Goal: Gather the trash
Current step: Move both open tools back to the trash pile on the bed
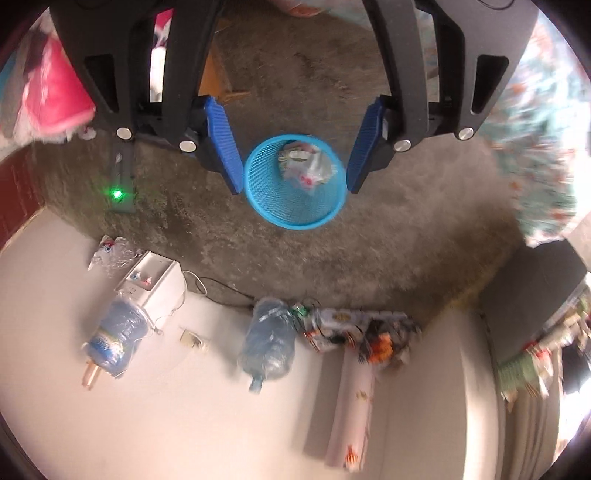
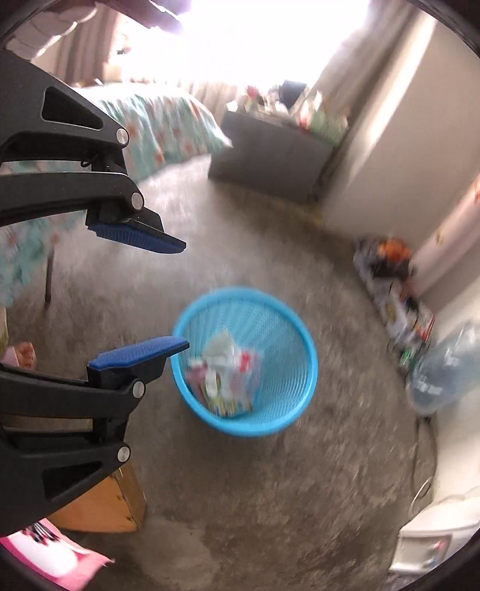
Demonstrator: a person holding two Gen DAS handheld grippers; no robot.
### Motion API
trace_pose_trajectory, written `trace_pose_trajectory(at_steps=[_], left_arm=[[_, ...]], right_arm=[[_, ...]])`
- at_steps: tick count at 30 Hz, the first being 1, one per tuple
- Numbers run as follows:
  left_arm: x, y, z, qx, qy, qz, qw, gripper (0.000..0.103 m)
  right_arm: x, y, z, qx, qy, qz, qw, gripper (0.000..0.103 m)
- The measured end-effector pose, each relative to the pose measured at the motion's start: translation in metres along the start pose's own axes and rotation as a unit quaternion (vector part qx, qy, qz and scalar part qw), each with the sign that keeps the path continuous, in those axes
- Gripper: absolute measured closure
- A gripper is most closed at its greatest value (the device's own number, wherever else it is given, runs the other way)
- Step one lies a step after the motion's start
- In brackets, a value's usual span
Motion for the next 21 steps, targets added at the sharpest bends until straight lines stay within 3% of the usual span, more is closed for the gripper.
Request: trace_pose_trajectory(at_steps=[3, 8, 12, 16, 21], left_arm=[[-0.005, -0.061, 0.010, 0.010, 0.013, -0.026, 0.9995, 0.046], [-0.027, -0.166, 0.034, 0.027, -0.005, -0.069, 0.9973, 0.040], [-0.042, -0.237, 0.060, 0.076, -0.018, -0.102, 0.9916, 0.038], [-0.060, -0.316, 0.095, 0.124, -0.068, -0.144, 0.9794, 0.037], [-0.097, -0.399, 0.147, 0.190, -0.138, -0.175, 0.9561, 0.035]], right_arm=[[-0.014, -0.024, 0.044, 0.026, -0.045, 0.000, 0.999, 0.054], [-0.042, -0.073, 0.130, 0.093, -0.126, -0.001, 0.988, 0.048], [-0.071, -0.105, 0.187, 0.133, -0.195, 0.011, 0.972, 0.042], [-0.108, -0.130, 0.236, 0.184, -0.247, 0.033, 0.951, 0.037], [-0.152, -0.142, 0.280, 0.230, -0.285, 0.069, 0.928, 0.037]])
Point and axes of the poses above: each gripper's, at about its wrist camera, not at the fingertips, and y roughly the way its jaws point, z to its left, x to its top, the point moved 10 cm from there along y, roughly the way its jaws point, and after that the axes turned 6 degrees about -z, right-handed, at the moved point
